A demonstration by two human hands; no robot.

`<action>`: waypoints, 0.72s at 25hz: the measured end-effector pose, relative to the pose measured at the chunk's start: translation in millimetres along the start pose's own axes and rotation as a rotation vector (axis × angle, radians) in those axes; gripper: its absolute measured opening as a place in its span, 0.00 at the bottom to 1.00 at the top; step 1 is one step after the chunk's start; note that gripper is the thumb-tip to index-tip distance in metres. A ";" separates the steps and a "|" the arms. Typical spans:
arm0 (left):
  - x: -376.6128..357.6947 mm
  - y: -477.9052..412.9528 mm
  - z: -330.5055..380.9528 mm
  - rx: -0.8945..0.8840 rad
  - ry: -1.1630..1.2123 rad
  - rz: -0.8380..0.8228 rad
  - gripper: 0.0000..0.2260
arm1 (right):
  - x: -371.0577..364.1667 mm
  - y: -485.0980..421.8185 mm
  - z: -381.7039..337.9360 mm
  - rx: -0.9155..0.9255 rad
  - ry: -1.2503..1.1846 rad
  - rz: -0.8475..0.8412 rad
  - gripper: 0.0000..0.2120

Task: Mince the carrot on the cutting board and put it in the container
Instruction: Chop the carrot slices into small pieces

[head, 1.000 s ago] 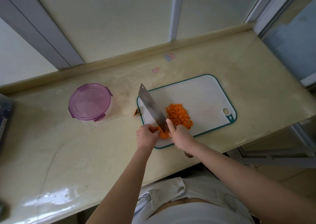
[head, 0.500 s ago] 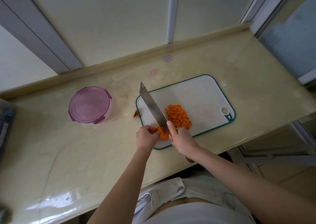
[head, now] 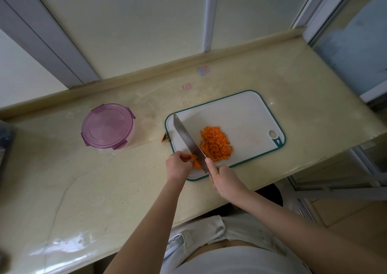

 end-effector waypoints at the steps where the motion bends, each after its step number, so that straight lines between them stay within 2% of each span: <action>1: -0.2 -0.3 -0.3 0.001 0.002 -0.004 0.04 | 0.1 0.5 0.6 -0.006 0.009 -0.006 0.30; 7: 0.4 -1.4 0.4 0.009 -0.014 -0.016 0.04 | 2.6 4.3 -7.1 -0.047 0.073 -0.035 0.27; 18: 1.4 -5.6 1.9 0.047 -0.034 -0.038 0.05 | 1.0 -0.9 -14.0 -0.017 0.031 -0.060 0.22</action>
Point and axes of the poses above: each hand's wrist, its own y-axis away from the middle knuckle, its own x-axis out of the back of the hand, z = x × y, the point moved 2 cm from there along -y, towards the middle knuckle, and after that the axes turned 10 degrees about x, right-handed, at the moved point
